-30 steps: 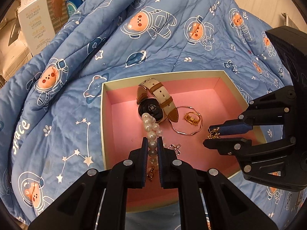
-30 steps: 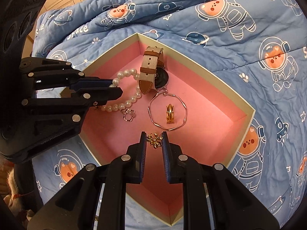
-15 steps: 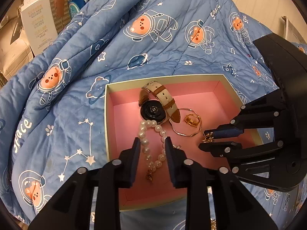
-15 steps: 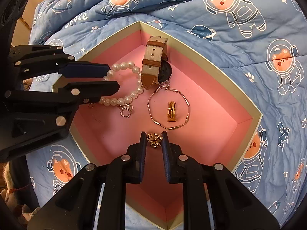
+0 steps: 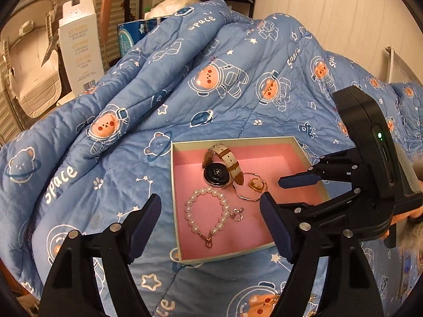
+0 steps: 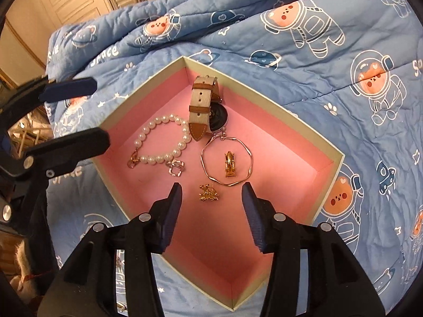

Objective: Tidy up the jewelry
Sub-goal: 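Open both grippers to drop the bracelet and earring, then lift away, then grasp a silver ring with the left gripper while the right grasps a gold earring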

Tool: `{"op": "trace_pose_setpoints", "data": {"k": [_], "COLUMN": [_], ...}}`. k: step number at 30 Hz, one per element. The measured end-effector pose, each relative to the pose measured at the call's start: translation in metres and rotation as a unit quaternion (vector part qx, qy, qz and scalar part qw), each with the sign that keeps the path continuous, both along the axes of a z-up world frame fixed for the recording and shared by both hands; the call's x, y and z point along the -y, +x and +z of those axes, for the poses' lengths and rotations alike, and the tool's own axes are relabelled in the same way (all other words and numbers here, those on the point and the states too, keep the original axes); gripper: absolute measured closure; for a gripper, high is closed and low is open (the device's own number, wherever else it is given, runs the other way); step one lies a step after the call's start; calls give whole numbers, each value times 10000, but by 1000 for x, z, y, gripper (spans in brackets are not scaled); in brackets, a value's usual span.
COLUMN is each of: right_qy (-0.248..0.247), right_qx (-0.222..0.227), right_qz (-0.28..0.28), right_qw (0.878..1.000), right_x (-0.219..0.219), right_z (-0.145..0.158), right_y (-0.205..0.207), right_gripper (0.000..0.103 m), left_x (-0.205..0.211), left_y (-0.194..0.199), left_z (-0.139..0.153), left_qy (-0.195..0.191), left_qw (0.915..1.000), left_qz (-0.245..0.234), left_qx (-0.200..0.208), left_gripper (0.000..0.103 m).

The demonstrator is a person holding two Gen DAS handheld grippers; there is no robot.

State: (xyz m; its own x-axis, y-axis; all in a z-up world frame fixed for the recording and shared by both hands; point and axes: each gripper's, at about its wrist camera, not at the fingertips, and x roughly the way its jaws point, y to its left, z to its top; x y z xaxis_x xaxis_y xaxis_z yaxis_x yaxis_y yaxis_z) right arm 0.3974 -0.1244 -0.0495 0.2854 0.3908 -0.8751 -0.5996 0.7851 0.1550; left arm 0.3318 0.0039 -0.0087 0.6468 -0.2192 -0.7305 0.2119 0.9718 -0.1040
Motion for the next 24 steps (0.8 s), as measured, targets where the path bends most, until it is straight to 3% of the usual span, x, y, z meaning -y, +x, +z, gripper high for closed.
{"op": "trace_pose_setpoints", "data": {"k": [2, 6, 12, 15, 24], "right_qy": [279, 556, 642, 636, 678], "right_qx": [23, 527, 991, 1006, 807], "right_qz": [-170, -374, -484, -622, -877], "right_qw": [9995, 9964, 9918, 9909, 9906], "right_x": [8, 17, 29, 37, 52], "right_z": [8, 25, 25, 17, -11], "right_y": [-4, -32, -91, -116, -171], "right_gripper": [55, 50, 49, 50, 50], "left_x": [-10, -25, -29, -25, -2], "left_y": [-11, -38, -84, -105, -148], "left_z": [0, -7, -26, -33, -55], "left_qy": [-196, -474, -271, -89, -22], "left_qw": [9997, 9982, 9989, 9994, 9999], "left_qz": [139, 363, 368, 303, 2], "left_qx": [56, 81, 86, 149, 114], "left_gripper": [19, 14, 11, 10, 14]}}
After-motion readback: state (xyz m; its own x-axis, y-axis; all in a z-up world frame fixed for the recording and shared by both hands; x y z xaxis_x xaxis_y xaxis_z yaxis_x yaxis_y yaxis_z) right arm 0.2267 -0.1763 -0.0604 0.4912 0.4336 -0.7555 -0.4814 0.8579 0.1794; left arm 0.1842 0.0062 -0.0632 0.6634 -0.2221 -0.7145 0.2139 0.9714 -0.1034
